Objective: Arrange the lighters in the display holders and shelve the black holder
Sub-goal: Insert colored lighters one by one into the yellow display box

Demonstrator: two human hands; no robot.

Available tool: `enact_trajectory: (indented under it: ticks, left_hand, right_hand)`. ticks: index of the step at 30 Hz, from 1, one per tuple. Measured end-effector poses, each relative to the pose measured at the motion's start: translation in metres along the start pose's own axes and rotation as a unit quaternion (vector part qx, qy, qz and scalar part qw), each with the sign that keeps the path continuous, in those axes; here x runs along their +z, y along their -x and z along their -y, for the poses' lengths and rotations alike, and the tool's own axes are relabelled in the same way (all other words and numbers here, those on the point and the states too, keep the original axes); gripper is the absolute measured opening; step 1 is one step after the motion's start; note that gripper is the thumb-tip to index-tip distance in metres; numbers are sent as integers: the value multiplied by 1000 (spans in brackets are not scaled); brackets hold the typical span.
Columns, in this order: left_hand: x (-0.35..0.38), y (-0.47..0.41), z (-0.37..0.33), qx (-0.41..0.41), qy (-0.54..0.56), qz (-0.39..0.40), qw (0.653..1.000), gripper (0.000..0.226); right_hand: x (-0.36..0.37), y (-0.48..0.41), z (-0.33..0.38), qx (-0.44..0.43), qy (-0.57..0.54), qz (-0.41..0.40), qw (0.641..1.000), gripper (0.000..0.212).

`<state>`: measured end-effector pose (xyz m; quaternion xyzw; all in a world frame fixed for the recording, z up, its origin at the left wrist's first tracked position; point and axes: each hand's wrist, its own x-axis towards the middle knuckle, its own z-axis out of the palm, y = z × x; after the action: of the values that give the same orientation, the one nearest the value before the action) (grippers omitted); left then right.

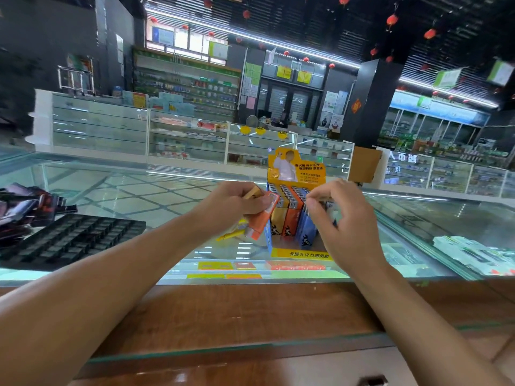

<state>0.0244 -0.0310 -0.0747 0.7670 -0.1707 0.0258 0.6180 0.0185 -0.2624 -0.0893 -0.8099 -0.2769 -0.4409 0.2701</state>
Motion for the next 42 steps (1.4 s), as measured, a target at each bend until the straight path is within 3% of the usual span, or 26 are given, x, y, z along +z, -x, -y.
enact_trajectory:
  ticks: [5,10,15,18,20,22,25,29,35,42]
  left_hand:
    - [-4,-2,2,-20,40,-13,999,20]
    - [-9,-4,3,-18,114,-36,993,4]
    - [-9,-5,5,-25,134,-10,991,12]
    - [-7,-5,7,-39,69,6,997,35]
    - [-3,-3,7,-57,14,23,998,51]
    - [0,-3,8,-80,32,27,996,56]
    - [-6,-7,7,-94,120,-16,988,46]
    - [-13,-10,7,-101,127,-59,985,35]
    - [-10,-11,14,-60,30,-48,997,35]
    - [-9,-9,8,-43,128,-56,989,25]
  right_hand:
    - [2,2,7,-37,-12,-8,999,9]
    - [4,5,13,-24,-53,79,995,55]
    - [10,7,8,-99,-24,55,993,31]
    - [8,6,7,-112,-29,19,993,26]
    - [7,5,8,-97,-37,-7,995,22]
    - [5,4,8,-51,-64,-34,996,20]
    - [1,2,1,4,-51,-62,997,24]
    - [2,1,-11,0,34,-36,999,29]
    - [10,1,-15,-40,109,25,993,24]
    - [8,2,-10,21,103,48,993,33]
